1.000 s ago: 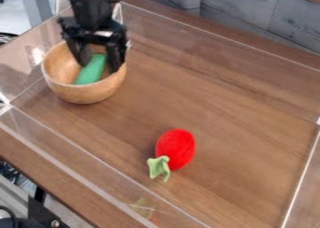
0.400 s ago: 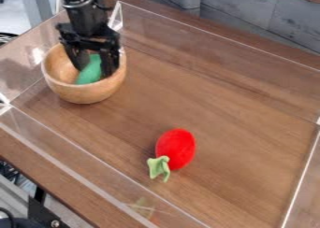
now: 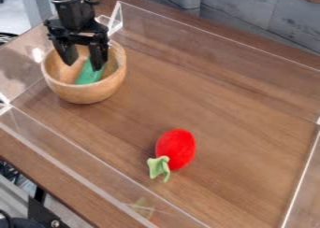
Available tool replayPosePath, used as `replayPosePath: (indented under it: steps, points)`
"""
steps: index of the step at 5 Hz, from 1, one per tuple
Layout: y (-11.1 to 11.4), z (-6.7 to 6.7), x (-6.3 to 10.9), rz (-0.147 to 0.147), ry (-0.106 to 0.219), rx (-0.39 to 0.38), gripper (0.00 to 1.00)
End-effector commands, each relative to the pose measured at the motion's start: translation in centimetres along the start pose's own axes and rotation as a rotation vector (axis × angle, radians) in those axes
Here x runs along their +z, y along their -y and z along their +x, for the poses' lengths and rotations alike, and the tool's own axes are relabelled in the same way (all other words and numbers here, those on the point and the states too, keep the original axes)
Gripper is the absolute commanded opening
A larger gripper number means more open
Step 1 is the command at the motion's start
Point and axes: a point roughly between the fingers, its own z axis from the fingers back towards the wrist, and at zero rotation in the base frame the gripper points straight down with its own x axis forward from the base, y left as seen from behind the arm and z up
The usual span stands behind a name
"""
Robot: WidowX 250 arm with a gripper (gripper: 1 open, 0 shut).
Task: Remove the green stick from the brown bowl and put it on the table
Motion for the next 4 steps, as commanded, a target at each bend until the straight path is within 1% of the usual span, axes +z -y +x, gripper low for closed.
replayPosePath:
  steps: [1, 3, 4]
  points:
    - [0.0, 0.8, 2.0, 0.026, 0.059, 0.019, 1.0]
    - [0.1, 0.1, 1.7, 0.03, 0.058, -0.008, 1.0]
    - [1.1, -0.8, 1.1, 0.03, 0.059, -0.059, 1.0]
